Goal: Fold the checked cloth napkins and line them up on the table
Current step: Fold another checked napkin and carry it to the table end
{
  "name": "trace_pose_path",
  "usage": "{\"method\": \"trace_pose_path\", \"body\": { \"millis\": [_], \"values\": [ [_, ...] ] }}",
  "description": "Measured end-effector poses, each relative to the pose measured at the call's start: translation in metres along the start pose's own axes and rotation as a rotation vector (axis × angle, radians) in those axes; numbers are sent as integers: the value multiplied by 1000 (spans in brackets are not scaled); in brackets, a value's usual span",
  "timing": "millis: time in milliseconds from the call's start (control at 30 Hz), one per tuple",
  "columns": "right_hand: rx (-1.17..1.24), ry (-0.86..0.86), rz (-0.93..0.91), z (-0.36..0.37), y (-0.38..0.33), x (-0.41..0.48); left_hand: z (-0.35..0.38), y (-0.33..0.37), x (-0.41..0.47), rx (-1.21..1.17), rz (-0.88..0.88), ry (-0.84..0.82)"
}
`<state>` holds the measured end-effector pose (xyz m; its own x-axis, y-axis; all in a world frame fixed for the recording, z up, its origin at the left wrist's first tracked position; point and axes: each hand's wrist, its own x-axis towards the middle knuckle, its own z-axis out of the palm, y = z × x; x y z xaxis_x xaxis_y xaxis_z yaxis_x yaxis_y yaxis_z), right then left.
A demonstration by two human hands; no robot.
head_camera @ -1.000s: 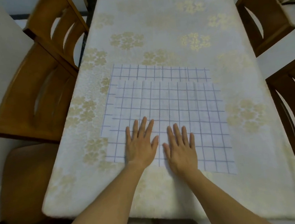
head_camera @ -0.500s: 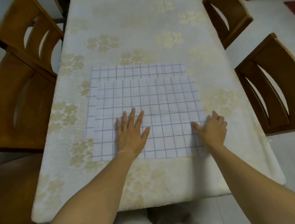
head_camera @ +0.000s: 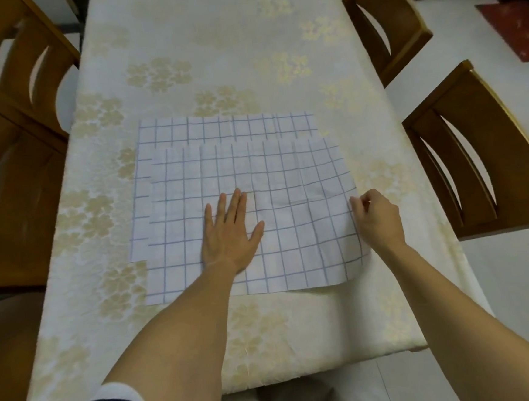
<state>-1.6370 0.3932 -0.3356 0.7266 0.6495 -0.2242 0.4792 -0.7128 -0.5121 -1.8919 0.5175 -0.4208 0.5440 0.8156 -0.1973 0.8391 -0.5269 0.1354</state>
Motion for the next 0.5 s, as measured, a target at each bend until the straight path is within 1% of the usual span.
{"method": "trace_pose_path", "body": {
  "millis": [167,400,500],
  "values": [
    [80,-39,-107,-13,-33,-16,-3,2,1,-34,-15,10],
    [340,-24,-270,-22,-94,-38,-2,1,1,-73,-1,27],
    [354,-36,-385,-16,-124,-49,-2,2,1,-81,-3,5]
  ]
}}
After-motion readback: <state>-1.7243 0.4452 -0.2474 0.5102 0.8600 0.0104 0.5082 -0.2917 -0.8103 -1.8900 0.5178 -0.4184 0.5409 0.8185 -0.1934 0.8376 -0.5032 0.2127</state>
